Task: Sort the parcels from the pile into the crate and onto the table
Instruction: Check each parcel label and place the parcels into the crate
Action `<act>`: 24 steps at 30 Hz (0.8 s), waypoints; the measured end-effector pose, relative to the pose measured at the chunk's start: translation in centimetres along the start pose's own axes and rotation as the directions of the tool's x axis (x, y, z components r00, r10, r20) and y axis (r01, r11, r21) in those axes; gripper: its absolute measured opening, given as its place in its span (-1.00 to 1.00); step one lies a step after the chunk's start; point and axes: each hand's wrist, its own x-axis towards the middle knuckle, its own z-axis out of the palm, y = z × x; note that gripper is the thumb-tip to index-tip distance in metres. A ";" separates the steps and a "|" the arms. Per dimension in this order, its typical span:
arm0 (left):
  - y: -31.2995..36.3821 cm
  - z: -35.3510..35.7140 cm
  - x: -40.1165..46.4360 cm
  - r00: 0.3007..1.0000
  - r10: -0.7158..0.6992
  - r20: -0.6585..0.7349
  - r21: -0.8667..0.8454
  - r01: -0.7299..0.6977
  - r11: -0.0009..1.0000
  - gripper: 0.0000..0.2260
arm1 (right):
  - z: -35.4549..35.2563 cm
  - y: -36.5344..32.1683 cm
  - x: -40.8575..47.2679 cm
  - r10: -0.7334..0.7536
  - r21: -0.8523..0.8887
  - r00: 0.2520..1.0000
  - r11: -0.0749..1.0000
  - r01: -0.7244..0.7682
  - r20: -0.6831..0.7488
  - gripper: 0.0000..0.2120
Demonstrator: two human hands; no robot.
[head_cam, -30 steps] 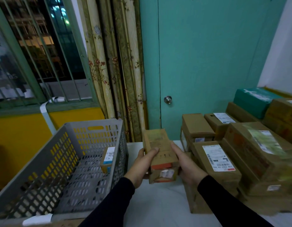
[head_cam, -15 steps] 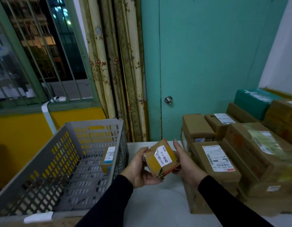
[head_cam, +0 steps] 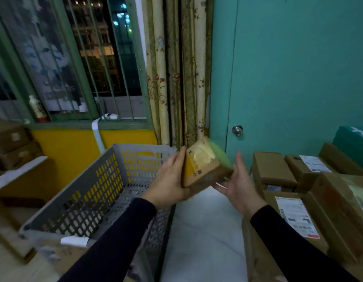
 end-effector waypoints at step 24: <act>-12.0 -6.7 -2.2 0.774 -0.619 0.133 -0.921 0.327 0.211 -0.45 | 16.2 5.6 3.5 -0.279 -0.595 0.880 0.653 0.468 0.386 -0.13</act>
